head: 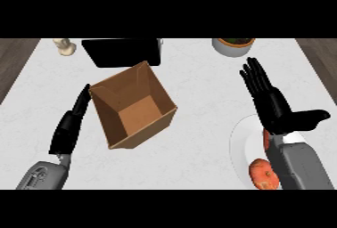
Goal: Pick the sweet potato from the plate and place it in the cardboard box
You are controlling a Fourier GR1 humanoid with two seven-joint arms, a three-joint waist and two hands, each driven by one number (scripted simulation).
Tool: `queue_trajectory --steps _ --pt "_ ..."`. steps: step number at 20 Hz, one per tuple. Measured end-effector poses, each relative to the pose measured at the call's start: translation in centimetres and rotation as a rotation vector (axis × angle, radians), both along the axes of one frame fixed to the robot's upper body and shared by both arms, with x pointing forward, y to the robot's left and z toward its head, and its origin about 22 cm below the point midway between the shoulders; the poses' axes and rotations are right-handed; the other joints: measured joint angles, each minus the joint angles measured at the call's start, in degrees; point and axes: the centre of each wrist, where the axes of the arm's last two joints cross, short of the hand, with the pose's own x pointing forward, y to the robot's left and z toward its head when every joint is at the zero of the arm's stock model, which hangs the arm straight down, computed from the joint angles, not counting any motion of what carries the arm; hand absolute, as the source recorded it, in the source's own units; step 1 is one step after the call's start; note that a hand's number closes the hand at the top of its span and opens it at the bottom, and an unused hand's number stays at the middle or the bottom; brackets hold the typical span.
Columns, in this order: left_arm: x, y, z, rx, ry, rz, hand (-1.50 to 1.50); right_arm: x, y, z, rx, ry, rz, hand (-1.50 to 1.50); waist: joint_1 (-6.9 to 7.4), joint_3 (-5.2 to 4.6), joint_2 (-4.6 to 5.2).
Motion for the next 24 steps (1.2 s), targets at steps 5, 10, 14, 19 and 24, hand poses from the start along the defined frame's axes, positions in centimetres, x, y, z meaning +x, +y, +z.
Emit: queue_trajectory --steps 5,10,14,19,24 --pt "-0.7 1.1 0.7 0.032 0.017 0.067 0.0 0.2 -4.6 1.5 -0.014 -0.098 -0.177 -1.5 1.33 -0.68 0.94" --pt "-1.6 2.3 0.5 0.039 0.065 0.128 0.0 -1.0 -11.0 0.4 -0.264 -0.032 -0.552 -1.5 1.35 -1.14 1.6" --pt "-2.2 2.4 1.0 0.031 0.101 0.14 0.0 -2.7 -12.2 -2.8 -0.213 -0.038 -0.755 -1.5 1.66 -0.98 1.49" --pt "-2.5 2.4 1.8 0.028 0.128 0.141 0.0 -4.9 -14.2 -3.6 -0.38 -0.006 -0.741 -1.5 1.66 -1.02 1.35" --pt "-2.8 2.0 2.1 0.025 0.134 0.148 0.0 -6.0 -16.8 -0.9 -0.681 0.112 -0.641 -1.5 1.54 -1.17 1.23"
